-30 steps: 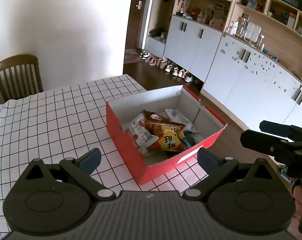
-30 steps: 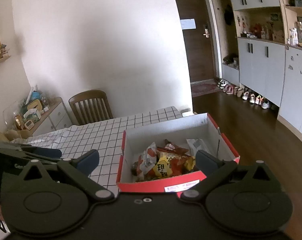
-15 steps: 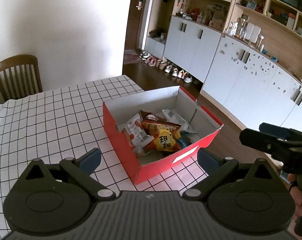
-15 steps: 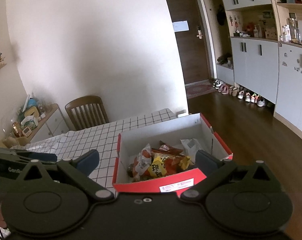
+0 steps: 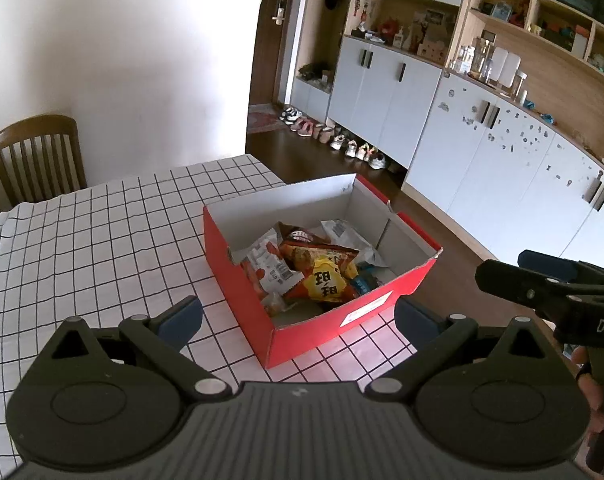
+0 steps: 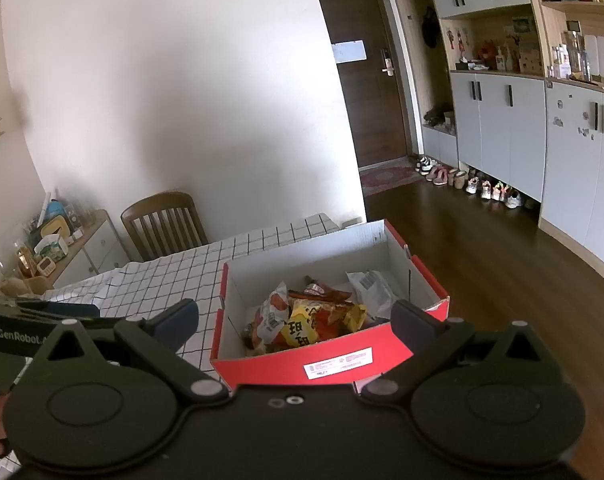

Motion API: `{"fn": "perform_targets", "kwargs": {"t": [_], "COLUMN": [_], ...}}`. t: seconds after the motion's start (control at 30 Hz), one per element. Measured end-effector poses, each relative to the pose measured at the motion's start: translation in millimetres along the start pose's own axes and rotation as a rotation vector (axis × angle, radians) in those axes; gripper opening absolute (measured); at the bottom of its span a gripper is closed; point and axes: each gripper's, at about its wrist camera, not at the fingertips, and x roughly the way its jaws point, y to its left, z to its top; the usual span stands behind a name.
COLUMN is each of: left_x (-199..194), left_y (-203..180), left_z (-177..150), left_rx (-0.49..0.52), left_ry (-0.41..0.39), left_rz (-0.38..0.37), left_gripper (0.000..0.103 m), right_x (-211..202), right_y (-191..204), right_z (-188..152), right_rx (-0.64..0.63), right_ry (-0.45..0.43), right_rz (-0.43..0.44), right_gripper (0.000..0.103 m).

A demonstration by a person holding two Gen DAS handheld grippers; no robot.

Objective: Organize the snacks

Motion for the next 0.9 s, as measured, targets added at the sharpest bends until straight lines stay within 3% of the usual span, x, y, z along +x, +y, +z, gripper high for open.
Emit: {"fn": "perform_targets", "kwargs": {"t": [0.9], "left_x": [2.8], "left_y": [-4.6], "left_z": [-5.3], "left_rx": [-0.012], "left_ry": [0.019], "left_rz": [-0.009], "left_gripper": [0.103], "right_x": [3.2], "right_y": [0.0], "right_z": [-5.2], "right_rx": [0.000], "right_ry": [0.013], "right_rz": [0.002], "right_gripper": [0.103]}}
